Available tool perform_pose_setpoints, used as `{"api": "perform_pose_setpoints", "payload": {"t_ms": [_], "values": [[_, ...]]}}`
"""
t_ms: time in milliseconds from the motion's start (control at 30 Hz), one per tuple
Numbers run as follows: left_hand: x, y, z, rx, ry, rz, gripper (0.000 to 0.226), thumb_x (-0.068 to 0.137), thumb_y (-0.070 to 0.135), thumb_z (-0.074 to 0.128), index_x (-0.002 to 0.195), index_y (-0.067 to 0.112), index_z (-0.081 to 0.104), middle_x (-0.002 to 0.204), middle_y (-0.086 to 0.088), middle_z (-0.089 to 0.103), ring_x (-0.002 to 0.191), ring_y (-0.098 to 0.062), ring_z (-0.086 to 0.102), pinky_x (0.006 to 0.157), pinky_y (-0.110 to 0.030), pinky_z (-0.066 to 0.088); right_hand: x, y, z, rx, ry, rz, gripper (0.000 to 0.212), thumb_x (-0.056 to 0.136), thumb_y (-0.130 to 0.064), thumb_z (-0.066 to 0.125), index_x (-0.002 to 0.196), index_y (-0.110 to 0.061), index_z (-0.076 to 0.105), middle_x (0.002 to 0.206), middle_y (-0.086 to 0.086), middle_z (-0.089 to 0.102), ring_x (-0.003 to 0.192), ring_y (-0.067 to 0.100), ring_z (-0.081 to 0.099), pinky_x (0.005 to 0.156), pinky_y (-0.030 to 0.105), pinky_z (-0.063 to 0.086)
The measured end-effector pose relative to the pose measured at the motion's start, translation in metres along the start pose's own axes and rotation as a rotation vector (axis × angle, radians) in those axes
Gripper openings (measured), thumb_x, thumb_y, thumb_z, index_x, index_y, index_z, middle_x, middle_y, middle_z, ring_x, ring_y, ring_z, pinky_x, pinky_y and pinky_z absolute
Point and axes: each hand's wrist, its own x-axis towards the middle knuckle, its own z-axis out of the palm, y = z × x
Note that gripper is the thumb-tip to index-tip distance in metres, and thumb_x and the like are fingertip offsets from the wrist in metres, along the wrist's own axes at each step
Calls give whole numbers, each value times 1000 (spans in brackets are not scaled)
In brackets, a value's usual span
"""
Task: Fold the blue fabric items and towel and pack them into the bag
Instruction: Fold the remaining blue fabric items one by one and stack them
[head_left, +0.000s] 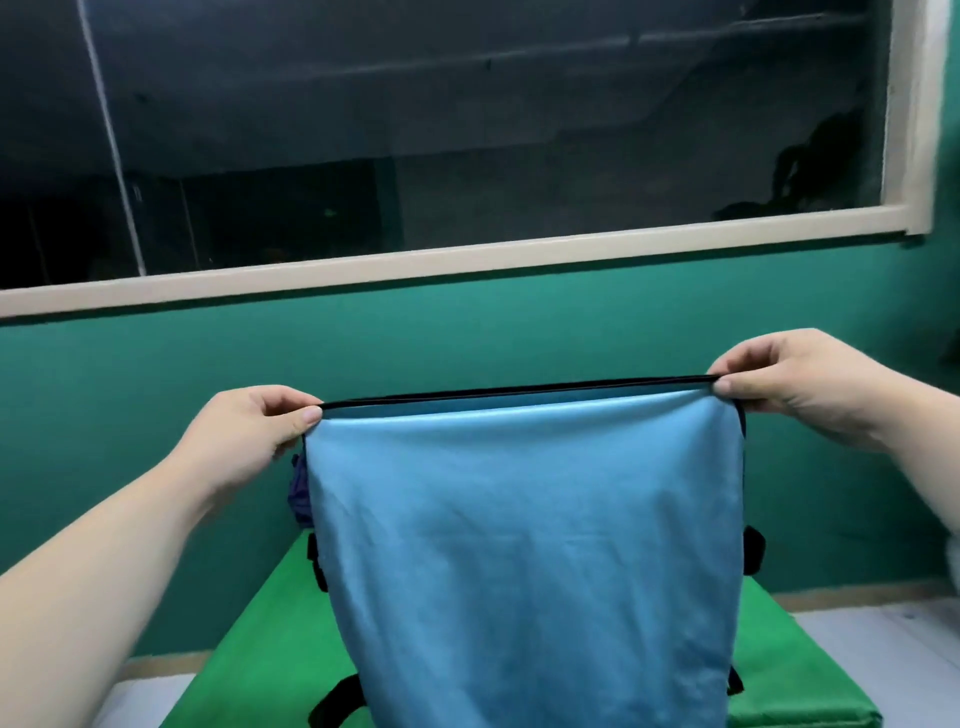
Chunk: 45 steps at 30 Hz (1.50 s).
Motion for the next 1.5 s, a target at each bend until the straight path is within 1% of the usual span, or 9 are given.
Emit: {"api": "perform_pose_setpoints", "payload": {"t_ms": [167,333,533,633,733,833,967,1067,1500], "values": [[45,-35,30,-83,-33,-143,5,92,7,67,94,4,69,59,-8,56,49,-15,47,43,-18,44,50,40,26,47,-13,67,3,86,1,71,87,-2,71,74,5,67,63,10,59,58,18,49],[116,-24,50,-258,-3,-197,3,94,-3,60,92,-3,63,78,-15,61,50,-12,66,52,-20,57,127,35,41,129,35,72,9,87,7,67,86,-2,68,71,6,66,54,6,61,50,15,49],[218,71,25,-297,113,20,10,95,-2,59,87,2,64,82,-19,61,53,-11,66,56,-18,58,233,-67,17,251,248,-154,11,87,-2,70,85,-13,72,85,7,68,76,18,62,67,29,51],[234,123,1,-301,199,166,14,96,2,60,84,8,65,85,-14,63,66,-17,66,60,-18,59,249,-124,0,314,318,-281,14,90,-5,67,85,-16,73,83,6,70,68,18,62,67,32,53],[217,145,-21,-331,203,227,12,96,5,61,87,10,66,85,-11,66,64,-13,68,63,-20,59,225,-150,-12,316,295,-365,16,94,-5,63,87,-17,71,78,0,70,62,11,63,61,30,55],[172,133,-28,-261,104,210,9,96,5,61,90,8,67,82,-11,68,65,-14,68,62,-18,58,172,-134,-20,313,178,-373,7,91,-6,67,92,-12,70,81,0,73,70,13,68,70,28,60],[104,79,-15,-204,-58,123,9,94,2,60,89,5,67,77,-10,69,62,-11,68,63,-18,58,96,-83,-17,305,38,-292,47,46,-35,91,85,-15,73,82,-1,73,76,11,69,68,22,58],[59,35,-3,-181,-133,30,8,93,2,61,89,3,68,71,-6,71,63,-14,68,65,-19,59,53,-38,-9,288,-54,-189,65,26,-50,99,78,-17,77,83,2,73,76,12,70,72,23,58],[-77,-90,28,-81,-367,-283,7,90,-4,64,85,-2,69,69,-14,65,62,-19,63,56,-24,56,-67,99,39,243,-229,240,61,31,-34,102,77,-5,73,79,13,66,69,17,64,63,22,56]]}}
